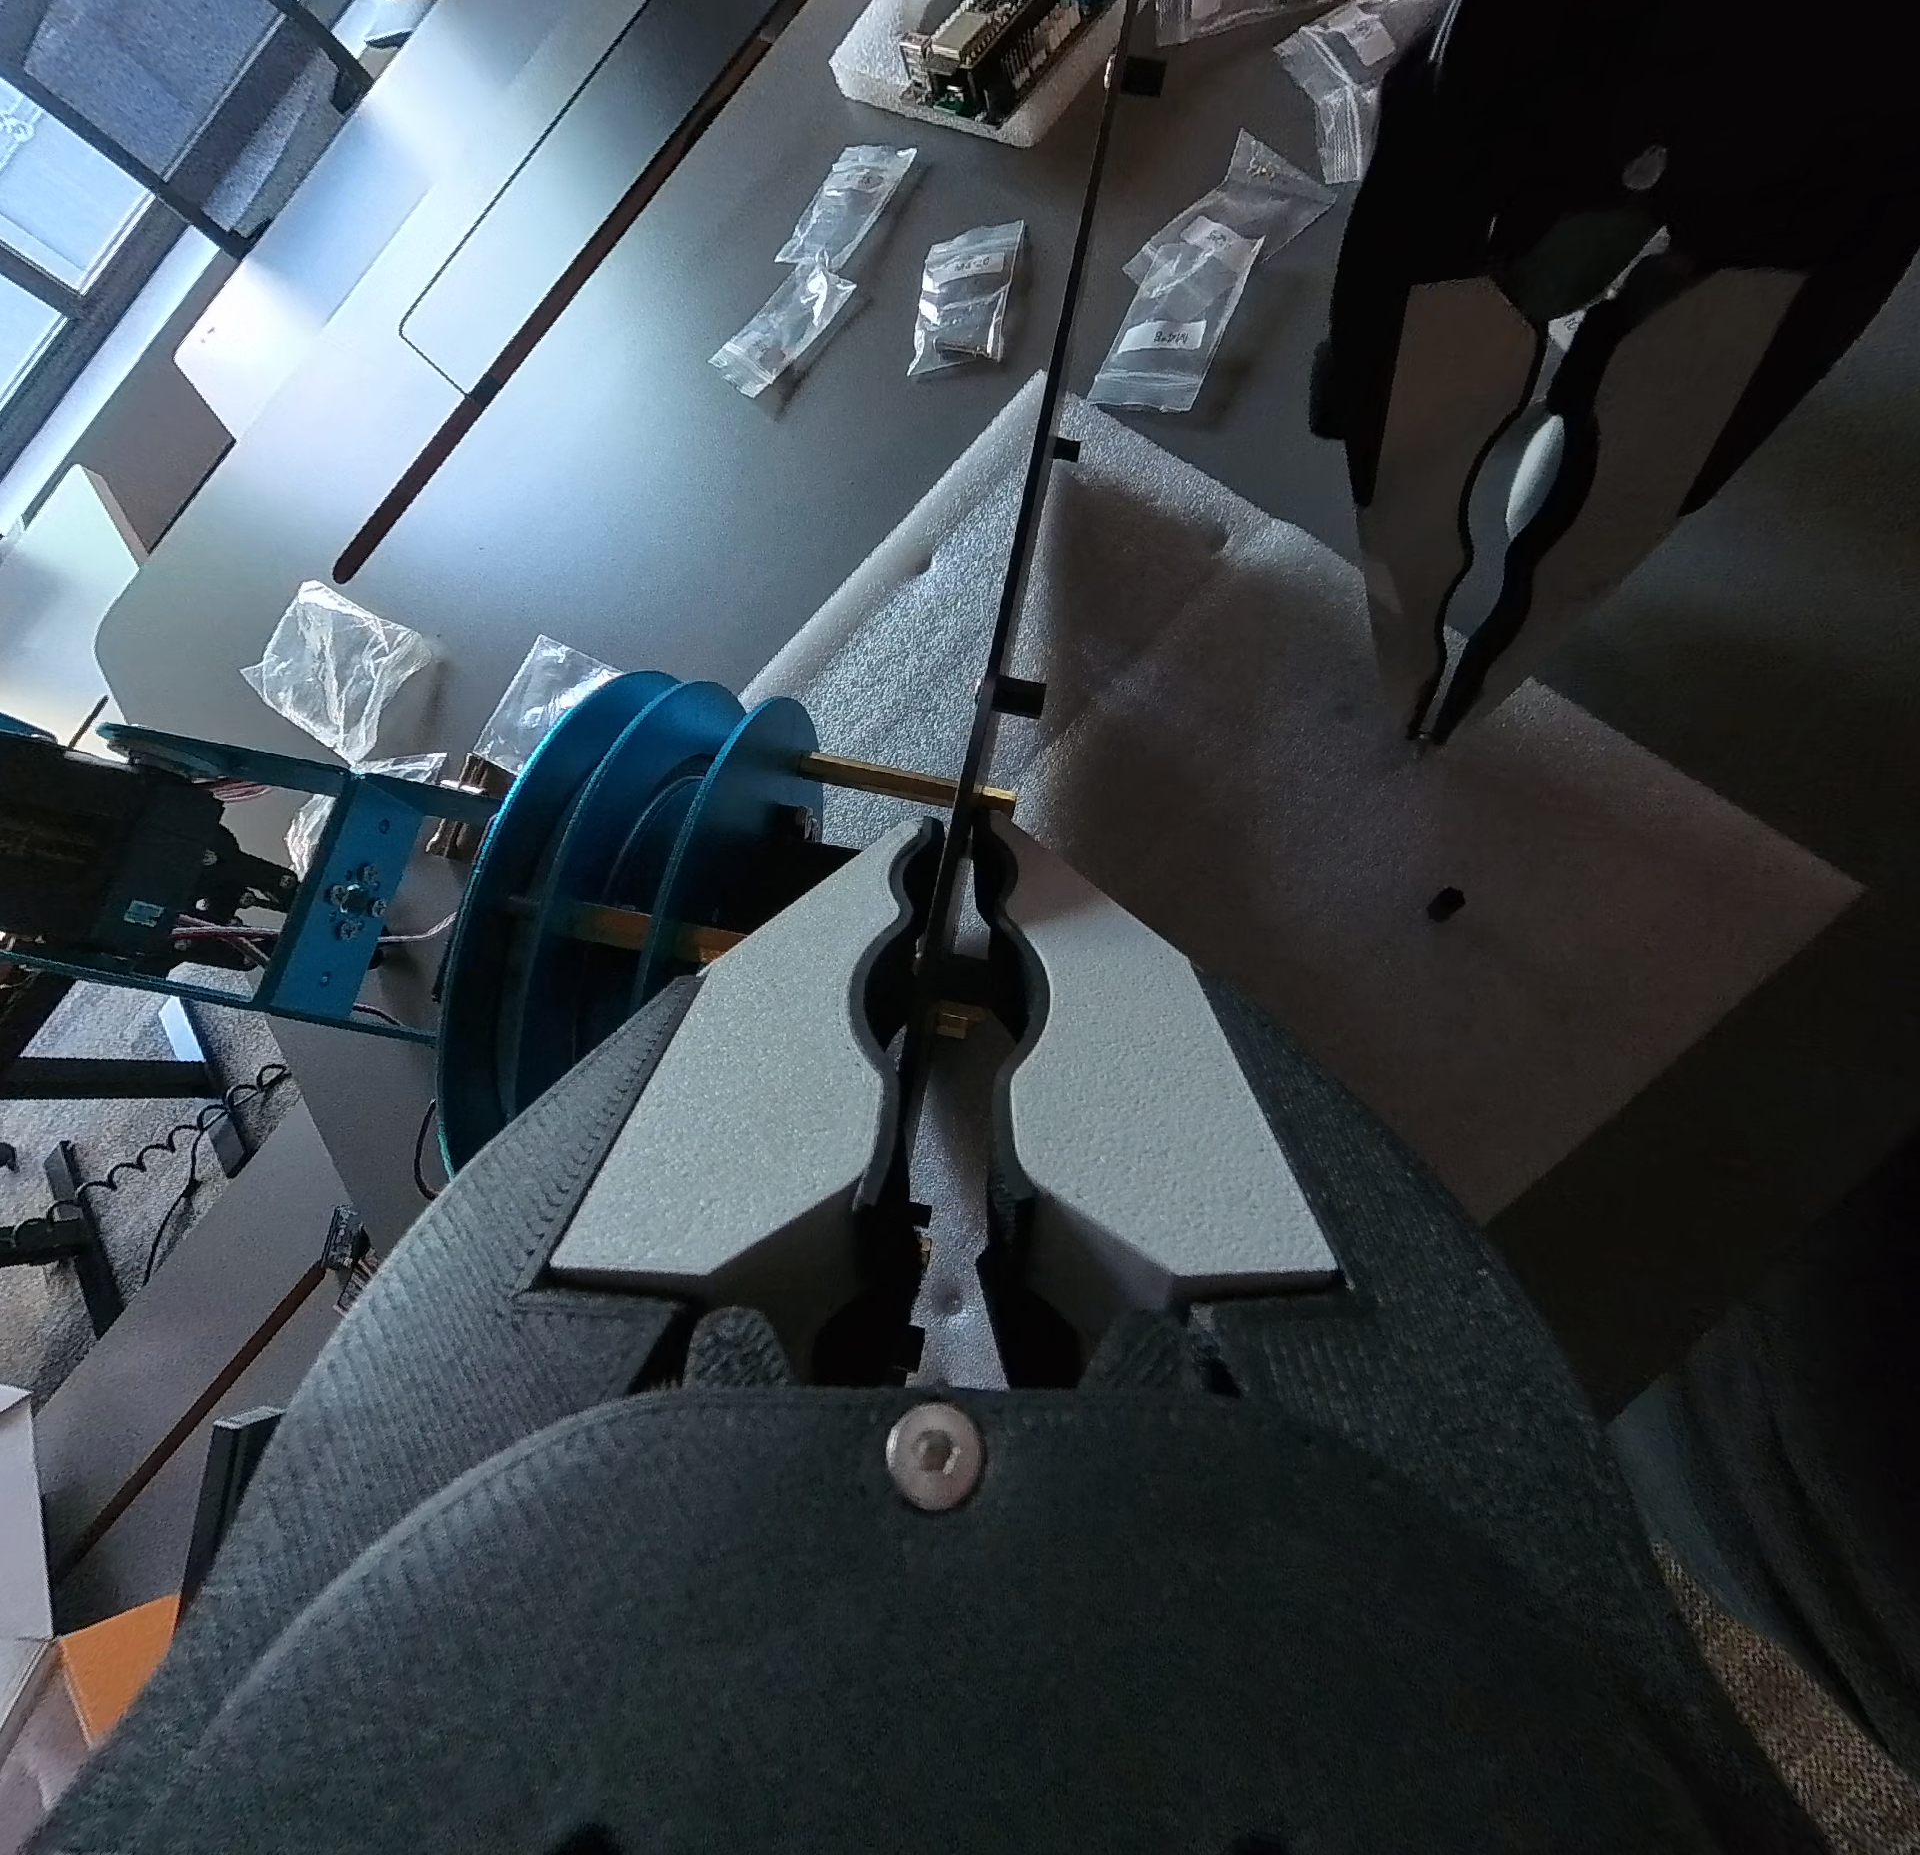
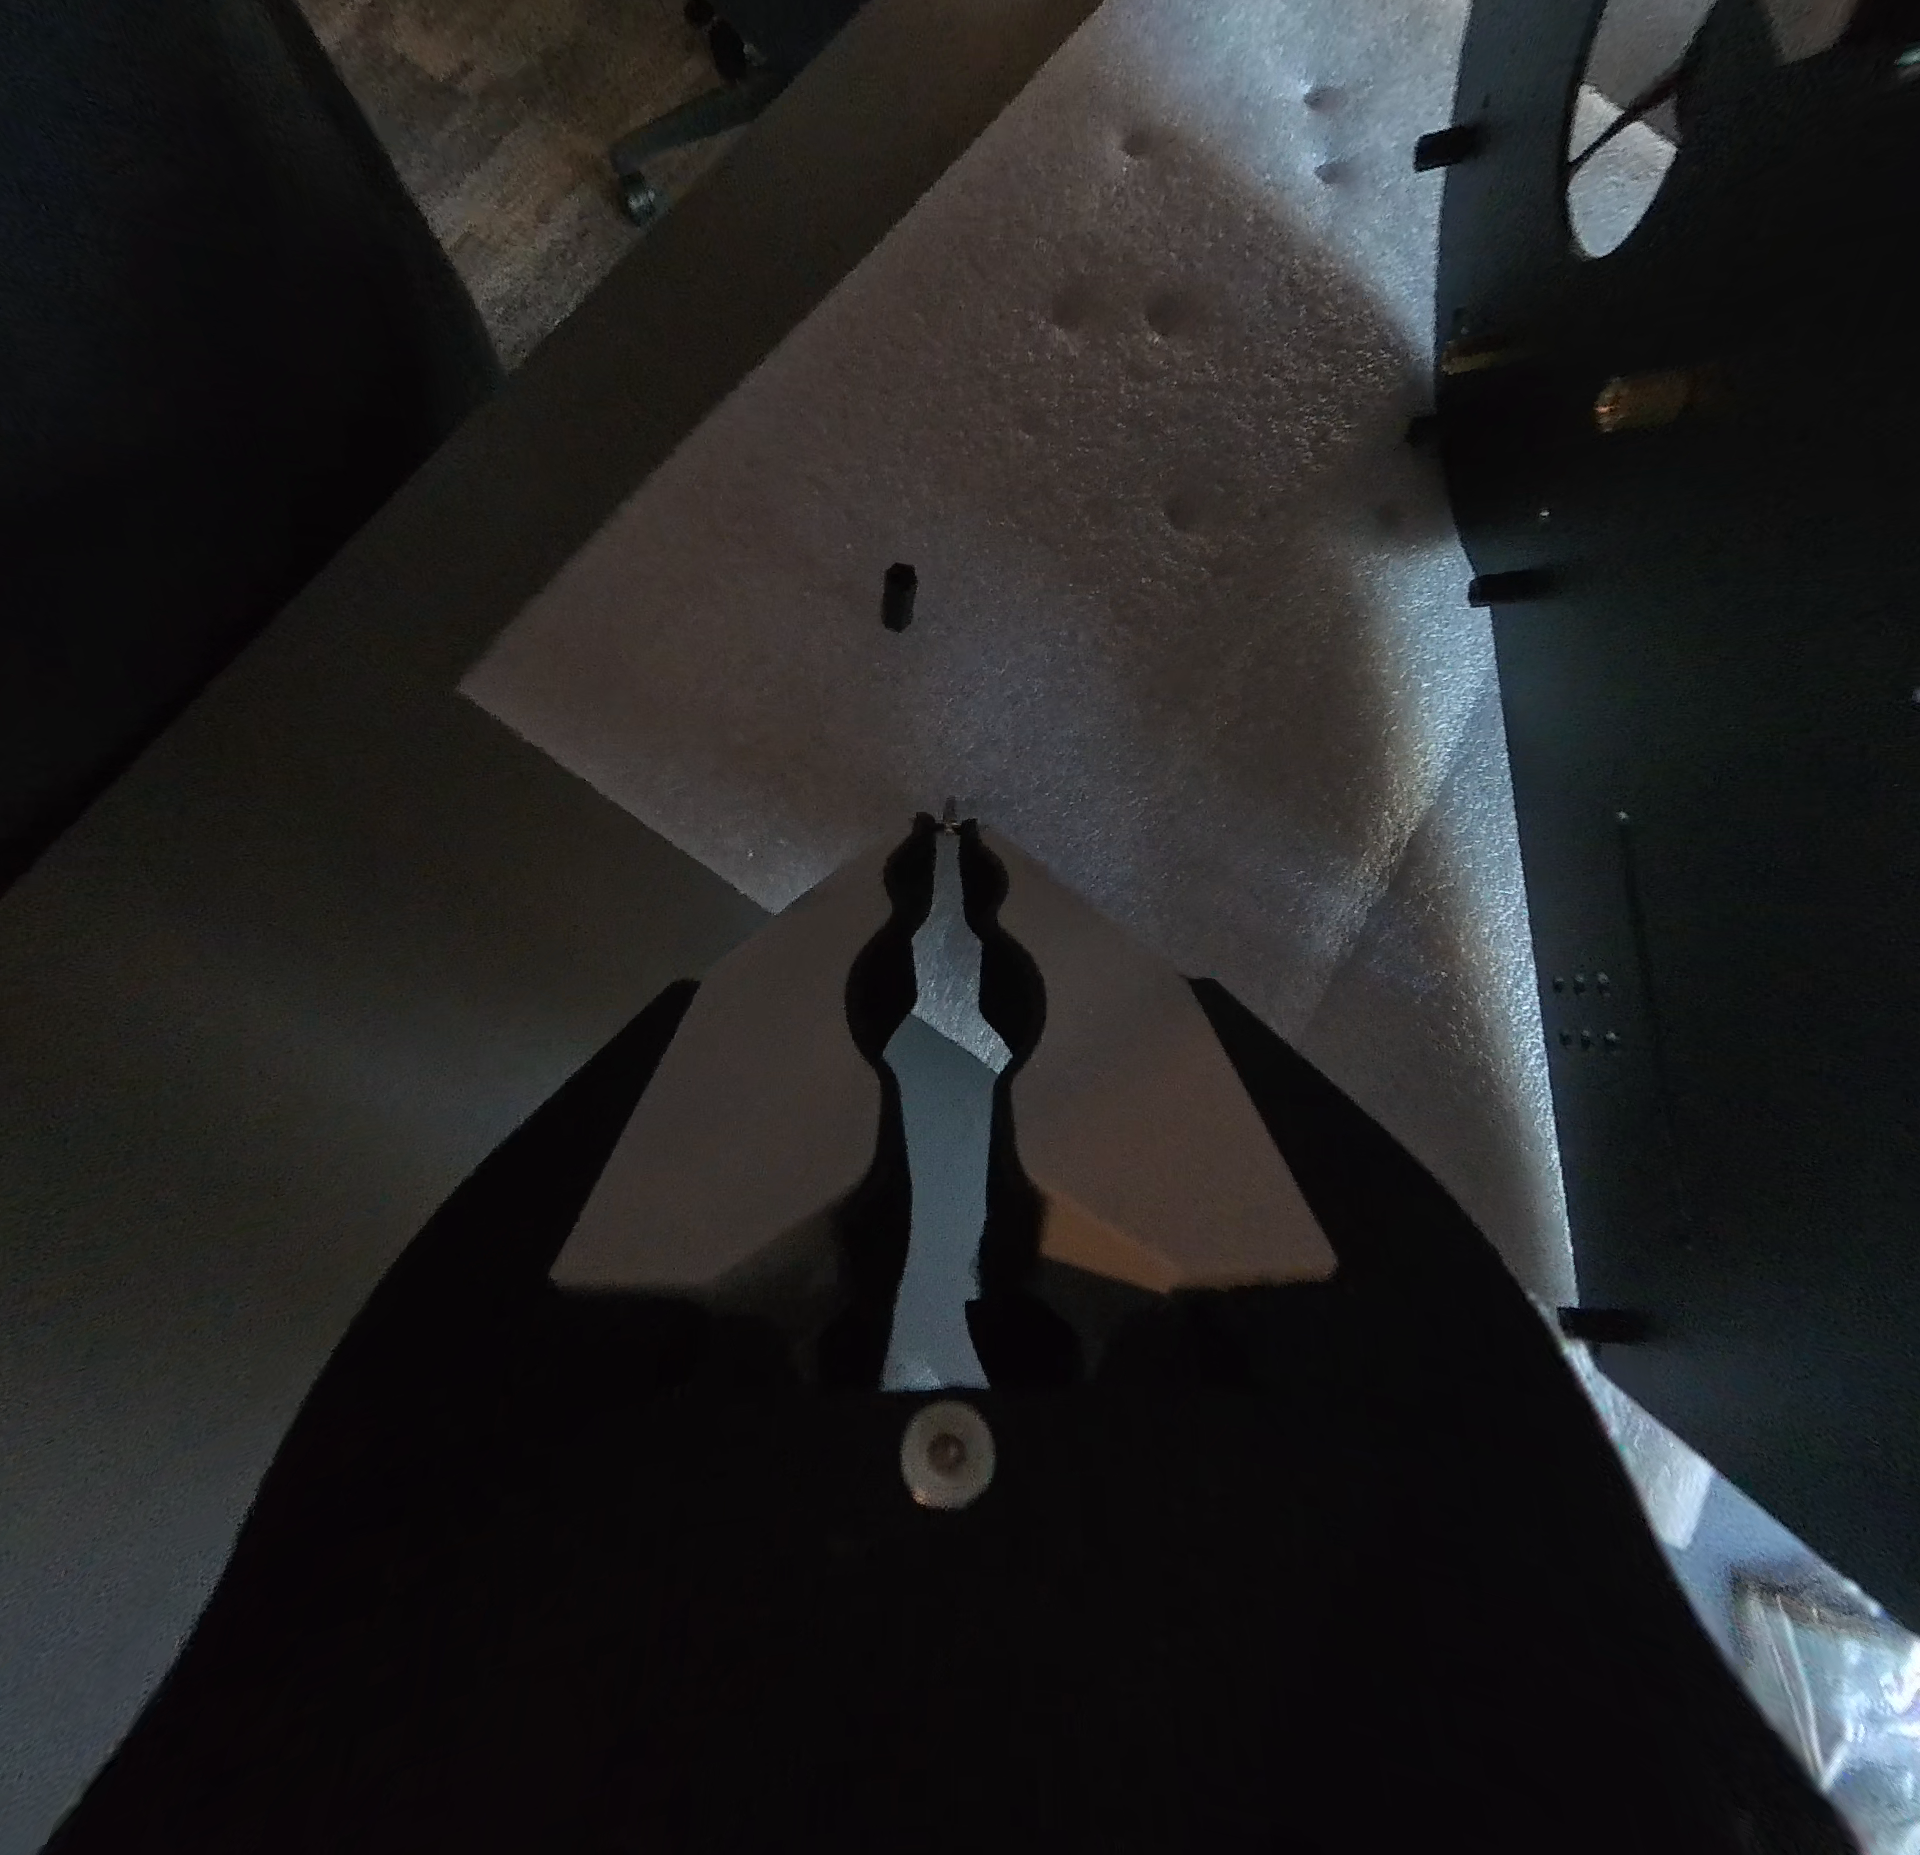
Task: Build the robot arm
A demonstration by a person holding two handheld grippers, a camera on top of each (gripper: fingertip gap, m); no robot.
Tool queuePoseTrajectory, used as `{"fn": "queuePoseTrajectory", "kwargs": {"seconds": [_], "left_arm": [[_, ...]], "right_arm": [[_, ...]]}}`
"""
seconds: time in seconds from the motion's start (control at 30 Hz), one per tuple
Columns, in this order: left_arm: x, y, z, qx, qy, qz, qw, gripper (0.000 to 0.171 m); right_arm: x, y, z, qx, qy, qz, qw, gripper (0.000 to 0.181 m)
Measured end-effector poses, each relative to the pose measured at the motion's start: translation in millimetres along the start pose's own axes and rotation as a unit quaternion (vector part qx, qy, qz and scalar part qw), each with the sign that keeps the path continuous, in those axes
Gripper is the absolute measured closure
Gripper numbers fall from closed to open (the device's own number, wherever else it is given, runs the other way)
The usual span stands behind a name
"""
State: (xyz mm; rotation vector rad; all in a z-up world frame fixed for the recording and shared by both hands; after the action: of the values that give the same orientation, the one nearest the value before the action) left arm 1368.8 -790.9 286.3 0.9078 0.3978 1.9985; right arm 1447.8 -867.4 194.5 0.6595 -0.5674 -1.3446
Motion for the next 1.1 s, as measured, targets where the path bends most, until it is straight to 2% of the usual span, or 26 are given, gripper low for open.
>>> {"fn": "queuePoseTrajectory", "kwargs": {"seconds": [0.1, 0.2, 0.4, 0.5, 0.6, 0.9, 1.1], "left_arm": [[-0.1, -0.1, 0.1, 0.000, 0.000, 0.000, 1.000, 0.167], [0.1, 0.0, 0.0, 0.000, 0.001, 0.000, 1.000, 0.167], [-0.2, 0.1, -0.2, -0.001, 0.002, 0.002, 1.000, 0.167], [-0.2, 0.4, -0.3, -0.002, 0.003, 0.004, 1.000, 0.167], [-0.2, 0.4, -0.4, -0.002, 0.002, 0.003, 1.000, 0.167], [-0.5, 0.1, 0.0, -0.003, -0.003, 0.000, 1.000, 0.167], [-0.3, 0.6, -0.4, -0.005, -0.003, -0.001, 1.000, 0.167]], "right_arm": [[-9.3, 8.1, 3.2, -0.029, -0.038, -0.055, 0.997, 0.178], [-20.8, 21.7, 10.5, -0.095, -0.114, -0.137, 0.979, 0.179], [-39.3, 48.7, 27.4, -0.245, -0.261, -0.274, 0.893, 0.178], [-48.9, 57.3, 31.0, -0.281, -0.289, -0.323, 0.856, 0.178], [-54.9, 62.7, 34.5, -0.308, -0.292, -0.358, 0.832, 0.178], [-66.5, 61.6, 37.9, -0.331, -0.305, -0.384, 0.806, 0.178], [-70.1, 64.4, 40.0, -0.331, -0.294, -0.400, 0.802, 0.178]]}}
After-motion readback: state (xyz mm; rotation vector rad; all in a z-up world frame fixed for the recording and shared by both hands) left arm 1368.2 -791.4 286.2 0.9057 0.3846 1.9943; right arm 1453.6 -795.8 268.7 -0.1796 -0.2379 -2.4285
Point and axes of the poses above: each gripper's, where its closed fingertips meet, y back along the fingers, z out of its top, x = y × z across the jaws, the point moved 2 cm from there along y, back along the fingers, and after that the axes turned 10 degrees about z, right-handed, at the moved point
